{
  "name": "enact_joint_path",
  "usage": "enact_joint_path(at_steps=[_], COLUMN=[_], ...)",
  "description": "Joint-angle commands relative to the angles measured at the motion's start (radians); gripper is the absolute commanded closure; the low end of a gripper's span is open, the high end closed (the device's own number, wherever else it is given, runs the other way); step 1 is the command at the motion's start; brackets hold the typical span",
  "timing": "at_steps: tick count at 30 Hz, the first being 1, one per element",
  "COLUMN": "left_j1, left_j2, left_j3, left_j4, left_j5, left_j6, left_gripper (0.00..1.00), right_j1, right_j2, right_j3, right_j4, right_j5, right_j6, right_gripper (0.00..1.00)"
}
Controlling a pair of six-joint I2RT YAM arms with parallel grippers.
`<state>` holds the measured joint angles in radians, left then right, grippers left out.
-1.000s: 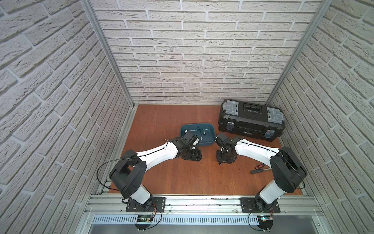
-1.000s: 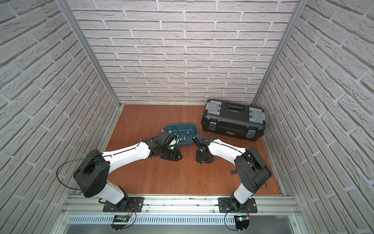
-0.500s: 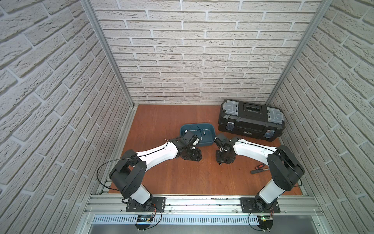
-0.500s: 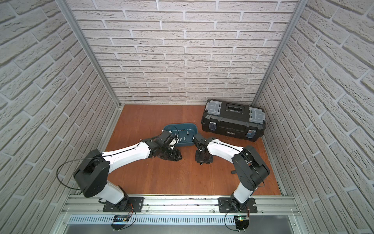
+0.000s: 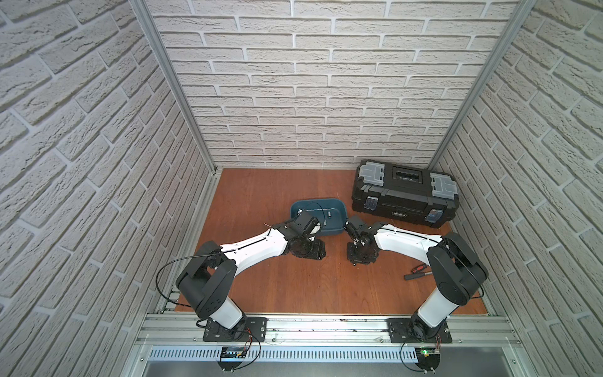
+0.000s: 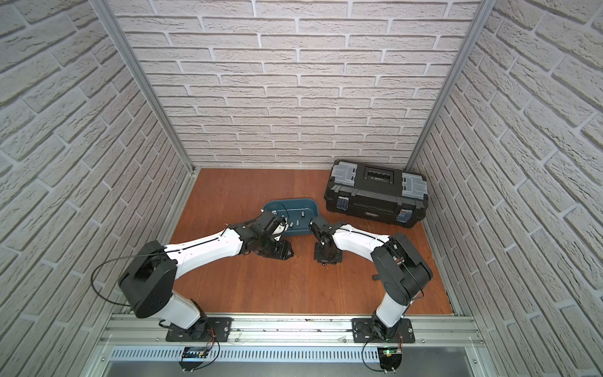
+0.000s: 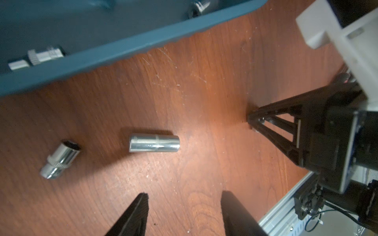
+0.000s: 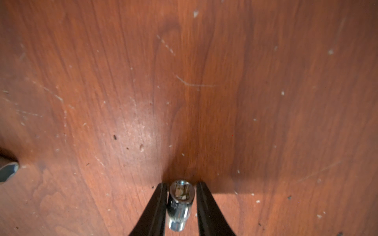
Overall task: Put the socket on the desktop into the storage box
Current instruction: Pick up the socket head from the center of the board.
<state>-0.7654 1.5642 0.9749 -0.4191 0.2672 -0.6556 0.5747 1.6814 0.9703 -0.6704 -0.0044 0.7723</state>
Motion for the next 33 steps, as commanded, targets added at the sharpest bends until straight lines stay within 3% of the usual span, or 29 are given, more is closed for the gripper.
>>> enact_joint_path(at_steps=[1,5,17,33], left_j1=[-0.002,0.000,0.018,0.111], left_j2=[-0.012,-0.009,-0.045,-0.127], left_j3=[-0.014,-0.018,-0.028,-0.024], left_j4=[0.016,0.018,0.032,0.021], left_j5=[-0.008,-0.008,-0.034,-0.069], left_j6=[0.001,-0.001,-0.021,-0.037], left_gripper=[0.38,0.38,0.38,0.33], right_j1=[0.013,0.016,0.023,0.022], right_j2=[0.004,0.001,-0.054,-0.010], right_j3=[-0.013,-0.007,0.053,0.316], right_j4=[0.016,0.016,-0.028,-0.097], right_j5=[-0.008,-0.012,-0.008,-0.035], right_j6=[0.022,0.017,-0.006,-0.113], right_gripper=[0.73,0.80,0.82,0.82])
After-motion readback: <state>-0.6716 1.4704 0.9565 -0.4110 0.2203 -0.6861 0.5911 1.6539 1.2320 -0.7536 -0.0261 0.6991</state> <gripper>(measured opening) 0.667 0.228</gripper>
